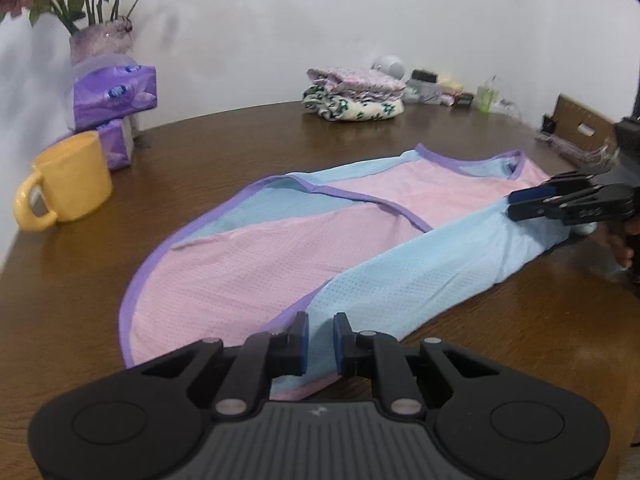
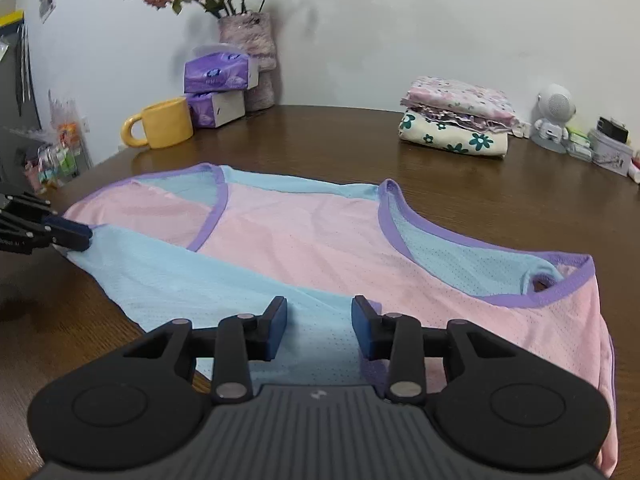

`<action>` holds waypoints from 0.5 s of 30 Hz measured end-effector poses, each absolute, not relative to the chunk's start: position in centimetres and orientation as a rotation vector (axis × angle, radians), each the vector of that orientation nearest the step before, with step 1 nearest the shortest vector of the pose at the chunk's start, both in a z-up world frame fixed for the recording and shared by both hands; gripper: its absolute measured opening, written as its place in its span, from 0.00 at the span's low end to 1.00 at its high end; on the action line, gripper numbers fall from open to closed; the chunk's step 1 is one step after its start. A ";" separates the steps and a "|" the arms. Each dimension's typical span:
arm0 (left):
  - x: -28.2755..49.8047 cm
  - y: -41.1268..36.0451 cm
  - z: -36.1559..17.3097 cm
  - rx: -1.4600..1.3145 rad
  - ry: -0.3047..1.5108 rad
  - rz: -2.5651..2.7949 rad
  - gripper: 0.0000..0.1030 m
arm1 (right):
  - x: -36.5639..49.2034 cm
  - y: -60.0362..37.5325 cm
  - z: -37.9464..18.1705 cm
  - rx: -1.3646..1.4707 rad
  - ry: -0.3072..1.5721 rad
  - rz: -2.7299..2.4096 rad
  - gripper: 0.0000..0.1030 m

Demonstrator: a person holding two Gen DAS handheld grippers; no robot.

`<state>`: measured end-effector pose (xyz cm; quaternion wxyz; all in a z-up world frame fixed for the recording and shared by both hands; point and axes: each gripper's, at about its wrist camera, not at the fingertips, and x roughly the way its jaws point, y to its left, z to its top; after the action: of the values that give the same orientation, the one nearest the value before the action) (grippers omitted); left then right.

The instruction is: Fold clothes

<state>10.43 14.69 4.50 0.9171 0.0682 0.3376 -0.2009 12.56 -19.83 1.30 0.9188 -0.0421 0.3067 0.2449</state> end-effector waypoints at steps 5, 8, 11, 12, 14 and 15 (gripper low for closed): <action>11.6 10.9 5.9 0.182 0.647 -0.506 0.18 | 12.2 -20.1 2.2 -0.041 0.573 0.482 0.35; 13.1 8.3 5.6 0.226 0.654 -0.553 0.18 | 12.6 -20.4 2.3 -0.027 0.575 0.417 0.35; 14.8 7.3 4.8 0.216 0.681 -0.578 0.17 | 13.2 -21.3 1.9 0.028 0.617 0.371 0.35; 15.1 7.2 4.4 0.208 0.688 -0.581 0.17 | 13.3 -21.6 1.7 0.052 0.629 0.367 0.35; 15.6 7.2 3.8 0.194 0.703 -0.580 0.15 | 13.5 -21.8 1.4 0.078 0.642 0.364 0.32; 15.7 7.3 3.6 0.189 0.705 -0.580 0.15 | 13.6 -21.9 1.3 0.088 0.648 0.363 0.23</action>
<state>15.66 7.33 3.55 0.8933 0.0911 0.3398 -0.2798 13.58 -21.86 1.27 0.9309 0.0432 0.3163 0.1773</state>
